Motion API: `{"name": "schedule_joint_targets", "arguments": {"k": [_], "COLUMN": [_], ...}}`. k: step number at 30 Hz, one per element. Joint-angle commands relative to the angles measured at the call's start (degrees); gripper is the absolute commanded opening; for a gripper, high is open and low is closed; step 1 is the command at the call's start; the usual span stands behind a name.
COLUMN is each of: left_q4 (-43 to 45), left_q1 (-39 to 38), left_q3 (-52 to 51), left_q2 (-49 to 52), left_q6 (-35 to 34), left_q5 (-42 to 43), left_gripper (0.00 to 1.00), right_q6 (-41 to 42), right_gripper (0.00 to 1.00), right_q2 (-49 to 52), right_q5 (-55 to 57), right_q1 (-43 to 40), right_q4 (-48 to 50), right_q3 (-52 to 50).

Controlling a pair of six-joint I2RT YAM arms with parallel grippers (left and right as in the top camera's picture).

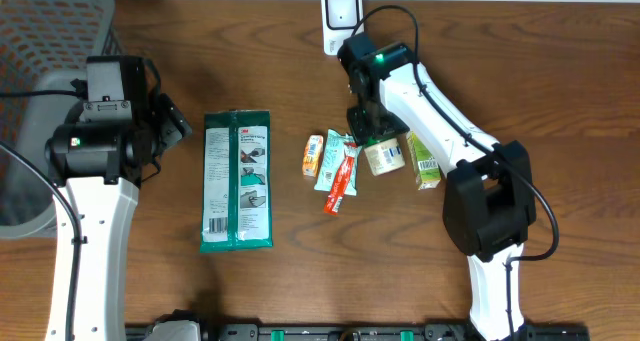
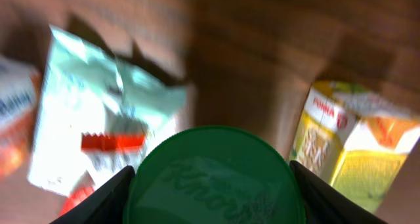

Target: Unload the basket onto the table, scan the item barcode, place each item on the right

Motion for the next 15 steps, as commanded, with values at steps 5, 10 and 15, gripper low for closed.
{"name": "schedule_joint_targets", "arguments": {"k": [5, 10, 15], "left_q4": [-0.2, -0.17, -0.17], "left_q1": [0.24, 0.24, 0.24], "left_q3": [0.42, 0.42, 0.42], "left_q2": [-0.31, -0.31, -0.31], "left_q6": [0.72, 0.72, 0.72], "left_q5": [-0.74, -0.74, -0.74], "left_gripper": [0.89, 0.89, 0.89], "right_q6": [6.08, 6.49, 6.69], "right_gripper": [0.42, 0.37, 0.37], "right_q2": [-1.42, -7.8, -15.19], "right_q5": [0.37, 0.61, 0.83], "right_q1": [-1.7, -1.73, -1.68], "right_q4": [4.2, 3.82, 3.76], "right_q3": [1.55, 1.55, 1.2]}}
